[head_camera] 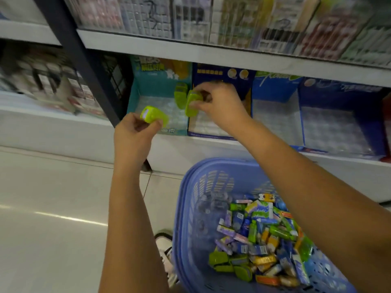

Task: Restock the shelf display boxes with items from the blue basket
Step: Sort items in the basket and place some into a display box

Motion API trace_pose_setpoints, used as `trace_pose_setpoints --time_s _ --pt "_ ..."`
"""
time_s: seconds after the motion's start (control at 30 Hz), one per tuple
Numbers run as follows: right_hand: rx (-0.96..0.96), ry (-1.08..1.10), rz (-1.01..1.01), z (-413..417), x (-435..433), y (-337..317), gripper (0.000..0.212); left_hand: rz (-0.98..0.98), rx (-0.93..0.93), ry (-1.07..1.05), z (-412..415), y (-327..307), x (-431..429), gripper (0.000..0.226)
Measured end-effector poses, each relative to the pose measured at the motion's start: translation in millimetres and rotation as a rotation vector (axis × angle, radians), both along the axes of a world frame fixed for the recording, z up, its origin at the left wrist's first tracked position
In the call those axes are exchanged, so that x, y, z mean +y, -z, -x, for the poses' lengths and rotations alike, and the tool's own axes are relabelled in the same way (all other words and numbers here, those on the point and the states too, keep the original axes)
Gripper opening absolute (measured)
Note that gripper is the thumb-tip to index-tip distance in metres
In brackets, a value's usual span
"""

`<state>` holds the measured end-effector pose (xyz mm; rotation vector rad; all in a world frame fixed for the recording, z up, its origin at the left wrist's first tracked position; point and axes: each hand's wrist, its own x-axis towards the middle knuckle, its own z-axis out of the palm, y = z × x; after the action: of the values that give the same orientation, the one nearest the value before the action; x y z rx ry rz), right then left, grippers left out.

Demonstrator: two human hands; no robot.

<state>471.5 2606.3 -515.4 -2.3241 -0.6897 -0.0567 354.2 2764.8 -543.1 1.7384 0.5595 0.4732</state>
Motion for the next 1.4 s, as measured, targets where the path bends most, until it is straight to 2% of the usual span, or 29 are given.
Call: trace_pose_setpoints --time_s 0.17,0.27,0.47,0.67,0.77,0.83,0.93,1.0,1.07,1.27,1.4 --pt "-0.078 -0.067 0.286 -26 34 5 0.041 0.128 -0.063 0.001 -4 4 6 0.014" --pt "-0.063 -0.096 0.341 -30 41 11 0.043 0.185 -0.08 0.038 -4 9 6 0.024" --pt "-0.035 -0.054 0.248 -34 41 16 0.037 0.196 -0.086 0.066 -5 17 7 0.028" --pt "-0.103 -0.047 0.347 -39 43 27 0.038 0.124 -0.05 0.05 -7 21 10 0.03" --pt "0.047 0.073 0.144 -41 42 32 0.028 0.125 -0.037 0.034 -9 21 11 0.029" --pt "0.069 0.076 0.105 -39 42 31 0.023 0.128 -0.039 0.019 -11 20 10 0.026" --pt "0.072 -0.01 0.18 -36 47 26 0.03 0.108 -0.046 0.024 -15 18 6 0.024" --pt "-0.022 -0.066 0.379 -38 56 23 0.034 0.09 -0.054 0.029 -17 18 4 0.021" --pt "-0.079 -0.078 0.488 -40 61 17 0.035 0.087 -0.06 0.031 -18 19 4 0.02" --pt "-0.125 -0.197 0.427 -43 44 8 0.035 0.04 -0.015 0.032 -21 25 9 0.024" --pt "-0.073 -0.117 0.421 -43 42 24 0.036 0.044 -0.013 0.032 -22 27 10 0.023"
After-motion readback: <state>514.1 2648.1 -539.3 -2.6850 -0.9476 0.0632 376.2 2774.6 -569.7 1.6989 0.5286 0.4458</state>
